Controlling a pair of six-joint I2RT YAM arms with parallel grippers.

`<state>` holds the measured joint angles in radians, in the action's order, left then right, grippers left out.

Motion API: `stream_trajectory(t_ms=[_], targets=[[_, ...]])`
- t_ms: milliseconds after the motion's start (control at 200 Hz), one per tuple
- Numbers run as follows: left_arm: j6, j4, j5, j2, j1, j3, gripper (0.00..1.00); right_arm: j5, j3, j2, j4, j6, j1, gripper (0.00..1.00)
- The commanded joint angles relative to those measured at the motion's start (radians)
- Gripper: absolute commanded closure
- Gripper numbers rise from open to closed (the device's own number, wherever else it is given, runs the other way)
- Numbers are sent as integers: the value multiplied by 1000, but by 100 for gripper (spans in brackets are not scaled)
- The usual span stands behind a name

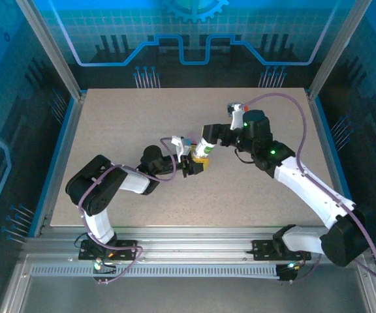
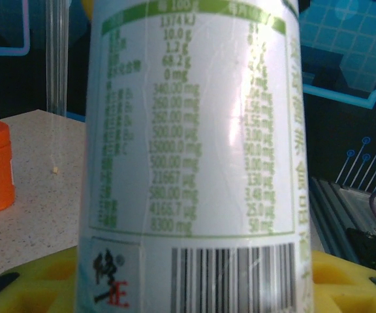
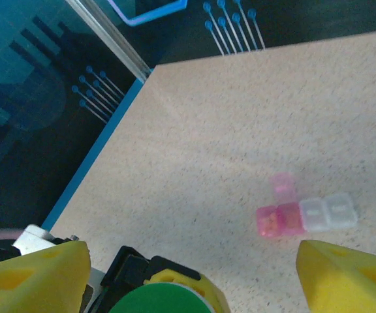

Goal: Sort the pills into containers

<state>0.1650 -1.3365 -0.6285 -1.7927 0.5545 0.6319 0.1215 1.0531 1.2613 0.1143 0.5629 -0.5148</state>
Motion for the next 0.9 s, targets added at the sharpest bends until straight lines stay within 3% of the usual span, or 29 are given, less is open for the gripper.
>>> stream_trajectory(t_ms=[0,505,590,745,841,896], targets=[[-28,-17,32,26,-2,17,100,28,-6,12,-18,43,-23,17],[-81,46,87,57,-3,29,100,68,-34,27,-18,45,-39,28],[-78,46,86,59,-2,32,100,66,-31,28,-13,35,-44,36],[-78,51,83,65,-4,35,100,38,-31,25,1,1,-55,58],[-81,54,84,72,-3,36,81,12,-39,8,0,-13,-62,65],[-82,53,84,75,-2,35,63,-1,-43,-3,-2,-25,-66,69]])
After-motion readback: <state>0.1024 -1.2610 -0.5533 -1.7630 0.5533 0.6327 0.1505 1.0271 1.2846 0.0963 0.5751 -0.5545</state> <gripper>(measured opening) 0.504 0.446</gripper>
